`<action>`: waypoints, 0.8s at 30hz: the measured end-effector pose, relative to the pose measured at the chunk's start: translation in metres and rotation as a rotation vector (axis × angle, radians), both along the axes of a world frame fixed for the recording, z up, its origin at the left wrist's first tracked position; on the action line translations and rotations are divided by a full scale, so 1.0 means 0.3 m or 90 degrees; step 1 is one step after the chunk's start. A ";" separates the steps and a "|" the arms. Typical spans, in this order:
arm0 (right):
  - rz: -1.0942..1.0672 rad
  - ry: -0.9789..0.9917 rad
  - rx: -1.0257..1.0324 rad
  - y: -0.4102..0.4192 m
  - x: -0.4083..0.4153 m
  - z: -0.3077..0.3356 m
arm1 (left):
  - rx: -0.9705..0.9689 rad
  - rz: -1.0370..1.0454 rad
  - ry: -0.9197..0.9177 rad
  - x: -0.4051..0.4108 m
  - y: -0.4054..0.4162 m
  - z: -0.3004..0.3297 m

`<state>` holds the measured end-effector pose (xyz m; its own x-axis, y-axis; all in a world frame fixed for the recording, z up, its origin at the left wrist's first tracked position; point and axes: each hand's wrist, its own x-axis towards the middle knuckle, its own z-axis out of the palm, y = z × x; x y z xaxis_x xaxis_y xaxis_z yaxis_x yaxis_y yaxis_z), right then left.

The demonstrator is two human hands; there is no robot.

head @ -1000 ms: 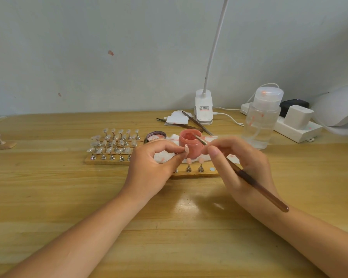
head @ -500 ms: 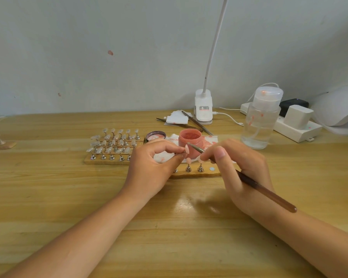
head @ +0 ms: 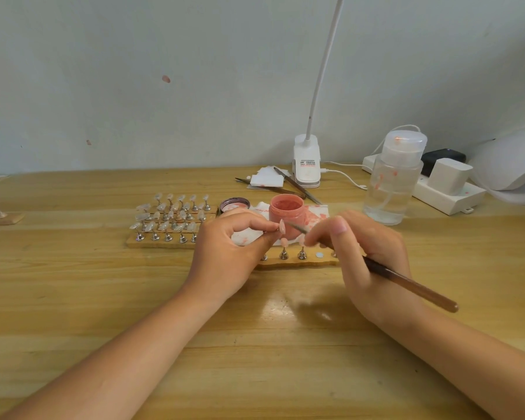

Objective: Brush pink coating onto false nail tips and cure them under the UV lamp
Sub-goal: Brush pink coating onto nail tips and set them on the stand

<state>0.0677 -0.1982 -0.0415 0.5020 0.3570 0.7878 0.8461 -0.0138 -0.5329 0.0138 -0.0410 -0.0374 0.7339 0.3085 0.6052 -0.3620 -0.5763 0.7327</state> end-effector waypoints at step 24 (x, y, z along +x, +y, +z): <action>0.039 0.097 0.038 0.003 -0.005 0.000 | 0.003 -0.008 -0.004 0.005 0.001 -0.006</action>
<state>0.0662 -0.1975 -0.0415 0.5957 0.3456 0.7250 0.7537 0.0714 -0.6533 0.0151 -0.0408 -0.0391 0.7333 0.2972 0.6115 -0.3740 -0.5747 0.7279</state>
